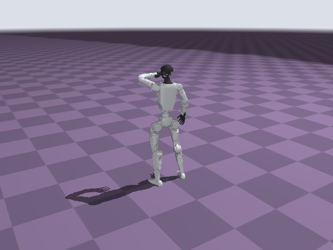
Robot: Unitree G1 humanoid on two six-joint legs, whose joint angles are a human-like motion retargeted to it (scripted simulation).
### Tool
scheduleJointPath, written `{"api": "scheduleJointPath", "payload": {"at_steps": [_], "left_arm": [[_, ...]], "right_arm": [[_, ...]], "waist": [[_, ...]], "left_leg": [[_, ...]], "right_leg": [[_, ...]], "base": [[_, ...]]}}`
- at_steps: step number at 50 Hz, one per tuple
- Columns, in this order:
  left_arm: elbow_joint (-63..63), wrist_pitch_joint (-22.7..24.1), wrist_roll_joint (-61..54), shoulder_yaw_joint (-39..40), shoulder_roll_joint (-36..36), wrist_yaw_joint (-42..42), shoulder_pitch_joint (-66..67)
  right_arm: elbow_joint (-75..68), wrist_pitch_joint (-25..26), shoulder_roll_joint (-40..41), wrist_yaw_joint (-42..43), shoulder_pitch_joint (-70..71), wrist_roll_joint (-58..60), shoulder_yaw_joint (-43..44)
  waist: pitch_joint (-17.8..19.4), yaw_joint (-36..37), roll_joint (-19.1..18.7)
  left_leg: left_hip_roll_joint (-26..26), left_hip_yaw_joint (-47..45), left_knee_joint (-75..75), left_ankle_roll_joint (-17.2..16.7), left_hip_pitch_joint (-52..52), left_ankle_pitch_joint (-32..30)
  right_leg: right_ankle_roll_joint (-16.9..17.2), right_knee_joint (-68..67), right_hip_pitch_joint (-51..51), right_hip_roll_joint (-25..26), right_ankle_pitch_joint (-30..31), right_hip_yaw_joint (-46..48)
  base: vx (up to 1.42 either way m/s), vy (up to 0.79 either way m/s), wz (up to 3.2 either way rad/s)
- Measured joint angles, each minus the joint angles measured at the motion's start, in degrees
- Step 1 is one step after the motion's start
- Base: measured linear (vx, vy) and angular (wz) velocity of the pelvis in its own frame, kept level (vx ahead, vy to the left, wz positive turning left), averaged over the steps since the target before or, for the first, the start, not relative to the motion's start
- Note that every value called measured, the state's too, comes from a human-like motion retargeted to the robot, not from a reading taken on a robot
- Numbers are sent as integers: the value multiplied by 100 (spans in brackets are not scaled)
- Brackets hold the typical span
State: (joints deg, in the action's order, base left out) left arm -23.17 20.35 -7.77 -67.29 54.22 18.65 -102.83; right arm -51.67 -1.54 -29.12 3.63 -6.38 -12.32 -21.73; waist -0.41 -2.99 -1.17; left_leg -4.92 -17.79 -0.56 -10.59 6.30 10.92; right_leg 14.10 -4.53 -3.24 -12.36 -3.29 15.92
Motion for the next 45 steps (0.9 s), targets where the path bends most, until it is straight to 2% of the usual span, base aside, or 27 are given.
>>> {"api": "scheduleJointPath", "payload": {"at_steps": [3,7,12,15,19,24,27,31,35,38,41,45], "left_arm": [[-37,24,31,-185,-24,58,-234],[-404,102,0,-77,478,117,-21],[-948,204,-15,594,1371,250,863],[-1059,189,49,1001,1560,261,1277],[-842,39,182,959,1169,160,1014],[-249,-81,211,239,197,156,33],[-68,-55,137,-82,-80,168,-278],[-262,28,37,-132,263,111,-148],[-663,121,-29,193,930,84,400],[-830,141,-33,473,1160,88,728],[-771,78,16,529,981,66,667],[-362,-61,108,265,221,51,88]], "right_arm": [[-22,0,18,-48,39,28,-93],[68,-7,38,-67,88,143,-35],[294,-42,78,-30,61,296,233],[358,-46,77,-27,-12,330,347],[220,7,18,-63,-86,264,271],[-97,61,16,-111,-41,124,-39],[-206,61,28,-110,46,72,-158],[-174,36,17,-57,158,82,-90],[-13,-6,-3,17,210,138,125],[77,-21,-27,55,191,156,246],[67,-2,-52,61,147,122,263],[-75,41,-17,33,96,14,142]], "waist": [[7,-14,18],[25,-16,6],[58,7,-33],[58,24,-74],[26,27,-136],[2,12,-94],[10,-5,-55],[28,-15,-50],[51,-10,-77],[58,-5,-109],[49,-8,-139],[39,-14,-115]], "left_leg": [[5,1,-3,6,1,2],[-1,-90,-3,14,26,19],[-15,-231,-4,15,64,43],[-19,-243,-5,11,70,48],[-13,-138,-4,2,54,38],[9,47,-5,-5,11,11],[21,89,-5,-5,-4,0],[20,20,-3,-1,2,3],[9,-103,-2,0,21,18],[3,-144,-2,-2,27,25],[4,-110,0,-6,23,21],[17,19,3,-15,4,4]], "right_leg": [[-7,2,-3,-5,-3,-1],[-9,3,32,8,8,-97],[9,0,89,32,31,-239],[18,-2,90,37,32,-249],[9,-1,36,22,7,-140],[-17,6,-48,-13,-23,47],[-30,13,-64,-26,-26,87],[-38,20,-26,-20,-8,15],[-29,22,37,0,20,-110],[-19,21,58,9,31,-150],[-19,20,40,5,23,-113],[-32,20,-27,-16,-5,18]], "base": [[0,0,0],[0,0,-18],[1,0,-21],[0,0,0],[0,1,20],[0,1,32],[0,0,6],[0,0,-11],[0,0,-26],[0,0,-6],[0,0,0],[0,1,28]]}}
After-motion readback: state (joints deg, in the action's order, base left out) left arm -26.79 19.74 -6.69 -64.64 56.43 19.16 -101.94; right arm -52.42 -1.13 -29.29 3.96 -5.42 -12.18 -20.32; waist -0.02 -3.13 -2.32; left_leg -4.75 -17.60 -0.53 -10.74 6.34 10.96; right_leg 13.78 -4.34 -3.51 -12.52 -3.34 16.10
